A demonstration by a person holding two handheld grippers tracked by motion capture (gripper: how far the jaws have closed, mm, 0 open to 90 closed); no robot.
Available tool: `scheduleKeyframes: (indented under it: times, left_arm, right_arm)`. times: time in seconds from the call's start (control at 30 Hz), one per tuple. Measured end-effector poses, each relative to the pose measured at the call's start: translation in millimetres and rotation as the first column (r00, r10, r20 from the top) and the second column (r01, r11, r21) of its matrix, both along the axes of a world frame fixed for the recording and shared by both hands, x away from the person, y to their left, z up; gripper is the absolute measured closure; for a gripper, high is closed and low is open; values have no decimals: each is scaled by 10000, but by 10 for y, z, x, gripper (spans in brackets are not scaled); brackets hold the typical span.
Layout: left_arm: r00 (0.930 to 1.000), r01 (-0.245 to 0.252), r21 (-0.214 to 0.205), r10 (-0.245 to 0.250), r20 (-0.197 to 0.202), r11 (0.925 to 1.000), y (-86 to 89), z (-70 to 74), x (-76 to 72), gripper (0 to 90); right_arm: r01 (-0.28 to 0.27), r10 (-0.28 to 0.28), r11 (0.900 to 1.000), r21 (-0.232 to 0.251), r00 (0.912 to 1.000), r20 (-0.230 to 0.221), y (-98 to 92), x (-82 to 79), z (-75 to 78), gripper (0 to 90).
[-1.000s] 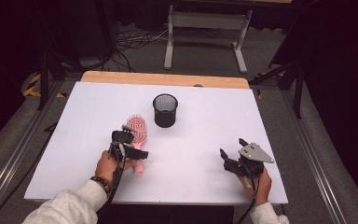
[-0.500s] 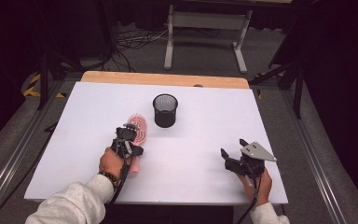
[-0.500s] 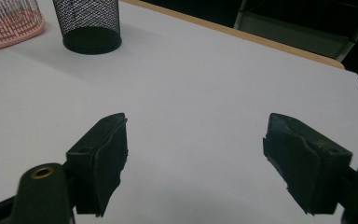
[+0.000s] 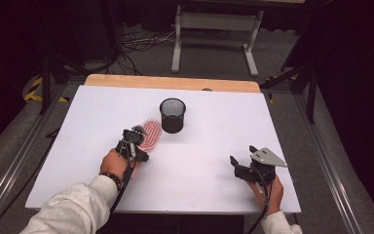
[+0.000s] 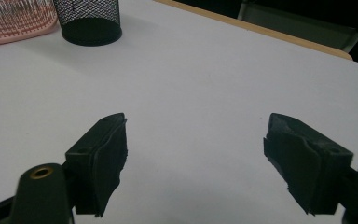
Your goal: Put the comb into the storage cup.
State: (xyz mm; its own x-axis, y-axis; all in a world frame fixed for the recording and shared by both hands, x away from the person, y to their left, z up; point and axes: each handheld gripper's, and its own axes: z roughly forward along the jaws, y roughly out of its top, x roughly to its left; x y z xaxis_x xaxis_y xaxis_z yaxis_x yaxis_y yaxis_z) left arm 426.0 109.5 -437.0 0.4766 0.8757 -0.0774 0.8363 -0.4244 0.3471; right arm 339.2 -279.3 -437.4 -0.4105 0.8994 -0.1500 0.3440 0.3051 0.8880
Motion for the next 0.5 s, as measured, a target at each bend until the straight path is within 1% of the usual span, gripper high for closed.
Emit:
scheduleKeyframes:
  times: [0.07,0.1,0.13,0.17,0.2,0.23,0.27,0.37,0.4,0.43,0.47,0.5]
  left_arm:
    - [9999,89,60,-90,93,9999,6,-3,-4,548]
    - [9998,143,151,-146,159,9998,14,0,-8,579]
    - [9991,331,231,-337,258,9992,21,1,-7,637]
    - [9989,379,195,-384,263,9991,35,0,-3,637]
    - [9986,376,161,-382,357,9992,56,-2,0,652]
    - [9983,461,65,-463,367,9989,70,-4,4,679]
    - [9978,550,48,-552,367,9985,79,-1,5,686]
    - [9946,679,-67,-672,792,9977,104,-14,-24,690]
    - [9907,780,55,-782,1113,9969,118,-11,-33,692]
    - [9891,819,33,-817,1228,9966,137,-13,-33,693]
    - [9892,758,-252,-720,1278,9968,180,-18,-32,693]
    - [9855,690,-539,-596,1590,9962,231,-16,-44,693]
  right_arm:
    - [-10,10,10000,-28,10000,-6,1,-3,1,216]
    - [-13,13,10000,-34,10000,-3,1,-5,2,218]
    - [-27,27,10000,-29,10000,1,1,-8,4,218]
    - [-37,37,10000,-32,10000,2,2,-9,5,218]
    - [-34,34,10000,-53,10000,2,4,-10,5,218]
    - [-44,44,10000,-64,10000,-5,6,-10,4,218]
    - [-76,76,10000,-64,10000,-17,5,-9,3,218]
    - [-94,94,9999,-50,9999,-56,4,-5,-2,217]
    - [-143,142,9999,-24,9999,-50,3,-5,-4,216]
    - [-196,196,9998,-13,9998,-40,6,-6,-5,215]
    - [-219,219,9998,-17,9997,-44,11,-10,-5,214]
    - [-258,258,9996,-66,9997,-10,18,-14,-5,214]
